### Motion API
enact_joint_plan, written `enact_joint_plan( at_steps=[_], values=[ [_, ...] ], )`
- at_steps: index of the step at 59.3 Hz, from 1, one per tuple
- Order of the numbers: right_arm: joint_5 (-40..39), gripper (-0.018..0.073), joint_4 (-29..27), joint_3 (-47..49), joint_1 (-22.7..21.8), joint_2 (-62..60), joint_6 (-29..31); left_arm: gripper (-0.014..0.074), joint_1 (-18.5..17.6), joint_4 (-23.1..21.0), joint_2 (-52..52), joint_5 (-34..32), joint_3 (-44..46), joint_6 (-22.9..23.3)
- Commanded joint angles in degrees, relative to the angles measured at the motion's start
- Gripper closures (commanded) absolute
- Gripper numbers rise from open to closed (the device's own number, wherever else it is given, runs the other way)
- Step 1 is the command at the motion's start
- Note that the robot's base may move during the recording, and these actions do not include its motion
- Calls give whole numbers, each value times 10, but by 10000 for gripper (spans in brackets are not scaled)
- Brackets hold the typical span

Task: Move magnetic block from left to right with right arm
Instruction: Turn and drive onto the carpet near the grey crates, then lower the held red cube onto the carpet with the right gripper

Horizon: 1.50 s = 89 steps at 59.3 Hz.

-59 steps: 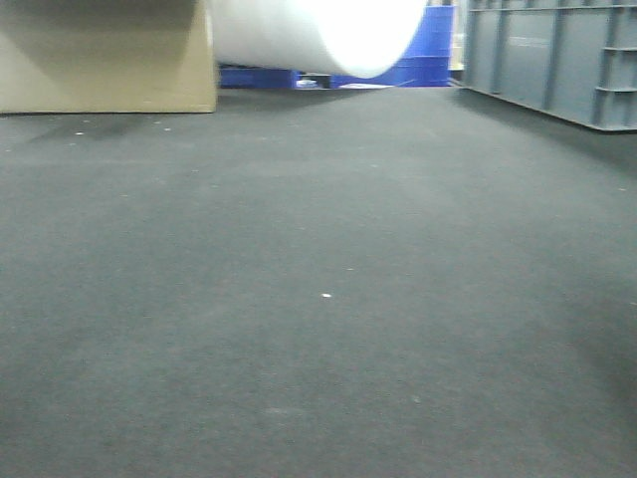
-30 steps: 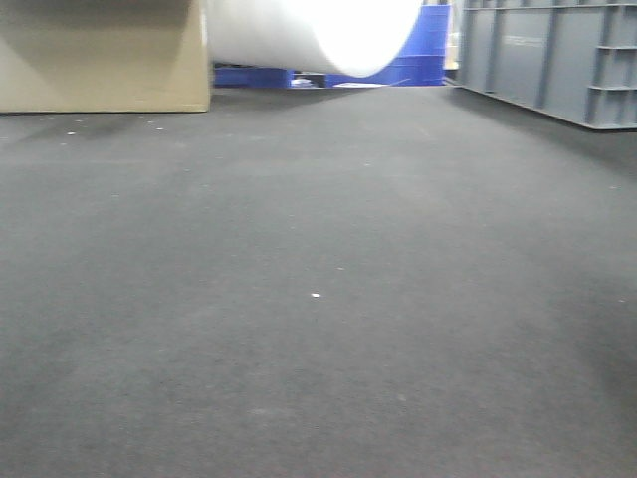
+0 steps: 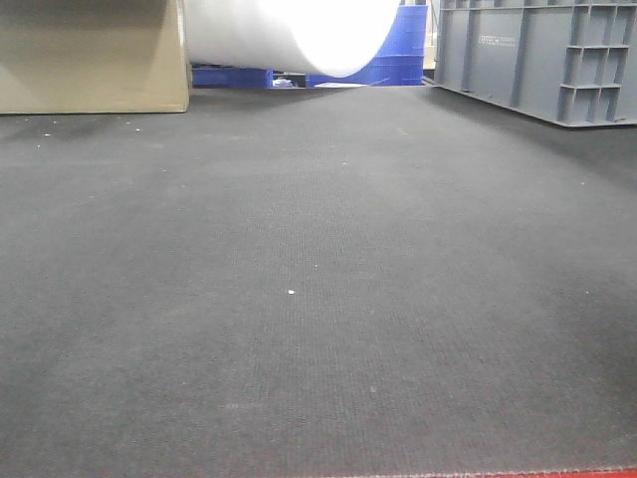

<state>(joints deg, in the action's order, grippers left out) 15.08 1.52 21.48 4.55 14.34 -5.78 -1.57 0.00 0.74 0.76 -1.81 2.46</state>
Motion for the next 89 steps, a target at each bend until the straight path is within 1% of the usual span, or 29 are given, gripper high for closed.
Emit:
enact_joint_plan(
  at_steps=[1, 12, 25, 33, 40, 48, 61, 67, 73, 81, 89],
  values=[
    [-50, 310, 6, 15, -4, 5, 5, 713, -3, 0, 5, -51, -5, 2],
    [-51, 310, 6, 15, -4, 5, 5, 713, -3, 0, 5, -51, -5, 2],
    [-70, 310, -2, 15, -4, 5, 5, 713, -3, 0, 5, -51, -5, 2],
    [-98, 310, -4, 17, -3, 8, 4, 712, -3, 0, 5, -51, -5, 2],
    [-82, 310, -7, 49, 5, 46, 4, 713, -3, 0, 5, -51, -5, 2],
    [-46, 310, -10, 111, 40, 135, 4, 713, -3, 0, 5, -51, -5, 2],
    [-15, 310, -15, 206, 122, 298, 3, 713, -3, 0, 5, -51, -5, 2],
    [25, 310, -15, 247, 162, 370, -11, 713, -3, 0, 5, -51, -5, 2],
    [79, 310, -3, 284, 203, 432, -53, 712, -3, 0, 5, -51, -5, 2],
    [152, 310, 18, 335, 255, 506, -147, 713, -3, 0, 5, -51, -5, 2],
    [245, 310, 47, 387, 291, 576, -278, 713, -3, 0, 5, -51, -5, 2]
  ],
)
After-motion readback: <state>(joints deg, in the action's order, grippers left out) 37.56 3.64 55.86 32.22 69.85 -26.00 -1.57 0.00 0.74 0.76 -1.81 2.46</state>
